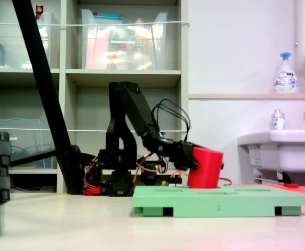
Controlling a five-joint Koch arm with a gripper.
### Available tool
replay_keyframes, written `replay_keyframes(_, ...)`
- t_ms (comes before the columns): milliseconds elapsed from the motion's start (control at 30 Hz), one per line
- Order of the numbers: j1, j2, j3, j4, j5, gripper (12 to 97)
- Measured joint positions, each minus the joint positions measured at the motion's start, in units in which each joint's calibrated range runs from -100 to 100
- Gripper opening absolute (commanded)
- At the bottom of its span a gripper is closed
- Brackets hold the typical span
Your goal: Put the cylinder block into the corresponding hole
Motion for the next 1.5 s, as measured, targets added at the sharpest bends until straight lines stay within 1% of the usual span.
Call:
replay_keyframes(133,0.1,0.3,-0.1,0.1,0.0,31.5)
replay_keyframes(433,0.1,10.1,1.7,2.8,0.0,31.8)
replay_keyframes(700,0.0,10.5,2.5,2.8,0.0,32.3)
replay_keyframes(767,0.0,10.5,1.8,2.9,0.0,38.7)
replay_keyframes(867,0.0,10.5,-2.0,3.8,0.0,54.0)
replay_keyframes(933,0.0,10.4,-3.5,4.9,0.0,59.5)
replay_keyframes(1000,-0.1,10.0,-6.4,5.5,-0.3,62.4)
replay_keyframes(1033,-0.2,9.3,-7.7,5.8,-0.4,65.4)
replay_keyframes(1100,-0.4,5.9,-11.0,6.6,-0.5,67.8)
replay_keyframes(1200,-0.9,-4.4,-18.2,6.8,-0.5,67.8)
replay_keyframes(1333,-2.5,-21.6,-21.5,5.5,-0.5,67.4)
replay_keyframes(1367,-3.1,-28.5,-22.0,3.0,-0.6,64.6)
replay_keyframes(1400,-3.8,-36.8,-21.9,-0.9,-1.1,57.1)
replay_keyframes(1433,-4.7,-45.8,-21.8,-7.4,-2.0,51.4)
replay_keyframes(1500,-6.4,-55.8,-20.1,-23.4,-5.6,51.5)
